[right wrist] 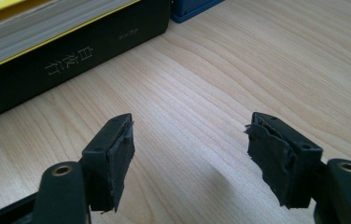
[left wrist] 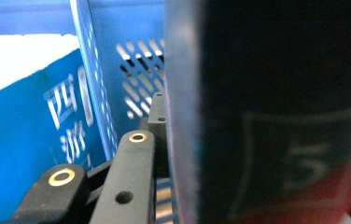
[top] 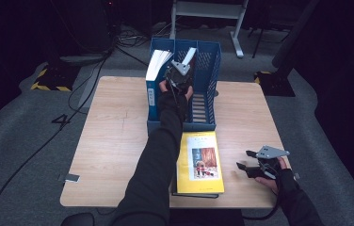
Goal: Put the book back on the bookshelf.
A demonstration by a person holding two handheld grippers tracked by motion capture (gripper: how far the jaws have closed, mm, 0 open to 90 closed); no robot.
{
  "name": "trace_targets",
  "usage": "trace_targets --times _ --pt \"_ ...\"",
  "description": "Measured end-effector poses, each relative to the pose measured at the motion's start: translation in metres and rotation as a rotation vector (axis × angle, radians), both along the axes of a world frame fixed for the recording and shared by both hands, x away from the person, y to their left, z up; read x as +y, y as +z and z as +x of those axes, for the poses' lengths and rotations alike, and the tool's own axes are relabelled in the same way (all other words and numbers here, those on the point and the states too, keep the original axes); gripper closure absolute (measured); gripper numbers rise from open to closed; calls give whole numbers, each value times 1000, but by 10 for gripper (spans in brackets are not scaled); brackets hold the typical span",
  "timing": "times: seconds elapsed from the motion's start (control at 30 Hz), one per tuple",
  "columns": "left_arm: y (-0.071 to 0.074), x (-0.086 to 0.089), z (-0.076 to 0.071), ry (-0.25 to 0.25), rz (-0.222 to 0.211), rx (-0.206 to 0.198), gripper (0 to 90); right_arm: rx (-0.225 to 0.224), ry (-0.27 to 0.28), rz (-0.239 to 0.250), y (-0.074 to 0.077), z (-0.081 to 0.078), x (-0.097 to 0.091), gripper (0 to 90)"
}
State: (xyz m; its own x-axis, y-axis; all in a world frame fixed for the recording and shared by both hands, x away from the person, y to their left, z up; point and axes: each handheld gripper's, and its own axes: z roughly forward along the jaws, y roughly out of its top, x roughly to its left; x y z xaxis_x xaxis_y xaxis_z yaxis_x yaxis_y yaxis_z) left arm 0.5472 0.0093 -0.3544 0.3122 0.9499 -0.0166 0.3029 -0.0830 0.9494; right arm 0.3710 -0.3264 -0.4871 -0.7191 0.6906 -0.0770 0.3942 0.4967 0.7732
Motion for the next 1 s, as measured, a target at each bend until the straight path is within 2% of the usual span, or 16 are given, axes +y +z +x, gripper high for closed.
trace_targets --times 0.13,0.43,0.6,0.83,0.87,1.0 --pt "-5 2 -3 -14 1 -1 735 -4 3 -1 0 0 1 322" --pt "-8 14 -17 -55 -38 25 721 9 6 -4 -1 0 0 321" --pt "-10 16 -24 -69 -9 26 723 16 4 -6 -1 0 1 321" --pt "-4 19 -33 -103 -30 35 688 22 13 -16 -3 0 3 321" --pt "-1 18 -35 -115 -6 40 673 22 15 -9 -3 -1 3 323" --pt "7 20 -39 -139 24 38 634 19 23 -13 -2 -2 4 323"
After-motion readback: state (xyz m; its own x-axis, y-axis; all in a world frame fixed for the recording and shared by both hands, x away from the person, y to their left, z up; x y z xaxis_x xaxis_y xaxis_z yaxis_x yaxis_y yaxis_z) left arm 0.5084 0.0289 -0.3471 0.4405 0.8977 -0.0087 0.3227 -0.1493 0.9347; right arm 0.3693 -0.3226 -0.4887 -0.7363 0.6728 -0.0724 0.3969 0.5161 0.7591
